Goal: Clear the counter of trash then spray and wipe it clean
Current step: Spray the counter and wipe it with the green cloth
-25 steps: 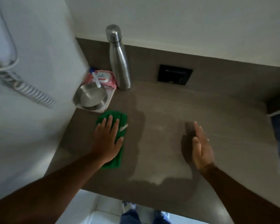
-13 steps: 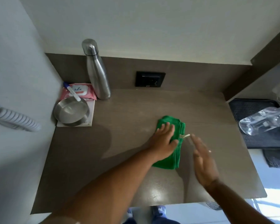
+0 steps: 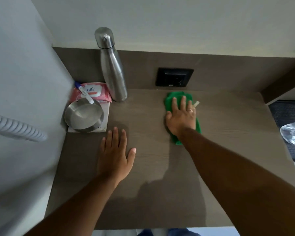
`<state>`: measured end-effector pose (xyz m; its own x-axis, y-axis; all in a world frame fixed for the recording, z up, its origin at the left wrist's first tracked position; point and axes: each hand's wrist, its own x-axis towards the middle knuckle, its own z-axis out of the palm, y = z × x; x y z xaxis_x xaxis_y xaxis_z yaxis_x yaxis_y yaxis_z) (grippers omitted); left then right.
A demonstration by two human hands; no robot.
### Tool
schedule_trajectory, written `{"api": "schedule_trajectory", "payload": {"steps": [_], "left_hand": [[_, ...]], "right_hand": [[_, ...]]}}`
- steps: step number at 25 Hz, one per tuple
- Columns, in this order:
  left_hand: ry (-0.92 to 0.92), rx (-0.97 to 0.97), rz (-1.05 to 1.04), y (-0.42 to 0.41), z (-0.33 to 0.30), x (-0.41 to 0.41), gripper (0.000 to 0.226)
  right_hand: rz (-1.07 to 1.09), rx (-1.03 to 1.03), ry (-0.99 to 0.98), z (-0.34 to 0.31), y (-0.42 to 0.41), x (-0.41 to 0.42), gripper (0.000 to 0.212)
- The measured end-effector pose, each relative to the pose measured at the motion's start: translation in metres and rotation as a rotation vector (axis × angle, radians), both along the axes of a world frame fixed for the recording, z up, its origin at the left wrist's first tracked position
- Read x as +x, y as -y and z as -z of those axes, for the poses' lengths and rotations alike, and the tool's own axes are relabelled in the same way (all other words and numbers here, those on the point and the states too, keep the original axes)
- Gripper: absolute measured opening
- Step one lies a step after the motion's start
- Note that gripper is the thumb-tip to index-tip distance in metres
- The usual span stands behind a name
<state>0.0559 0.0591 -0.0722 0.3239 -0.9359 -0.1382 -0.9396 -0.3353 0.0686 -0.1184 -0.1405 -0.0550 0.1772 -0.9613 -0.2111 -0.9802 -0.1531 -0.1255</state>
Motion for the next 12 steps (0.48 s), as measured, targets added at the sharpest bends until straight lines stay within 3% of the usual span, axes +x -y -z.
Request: {"api": "schedule_trajectory", "payload": {"steps": [2,4,6,9,12], "left_hand": [[0.002,-0.001,0.012,-0.001,-0.002,0.0,0.076],[-0.023,0.004,0.01,-0.002,-0.007,0.0,0.076],[-0.032,-0.002,0.02,-0.002,-0.01,0.0,0.075],[-0.034,0.001,0.013,-0.004,-0.008,0.001,0.076],[-0.016,-0.019,0.011,-0.005,-0.003,0.002,0.075]], "right_hand": [[-0.248,-0.002,-0.006,0.001,-0.047,0.011,0.067],[-0.462,0.01,0.027,0.004,-0.122,-0.027,0.065],[-0.48,0.001,0.05,0.001,-0.143,-0.096,0.063],[-0.111,-0.038,-0.031,0.001,-0.069,-0.167,0.066],[0.267,-0.031,-0.055,0.004,0.019,-0.132,0.067]]}}
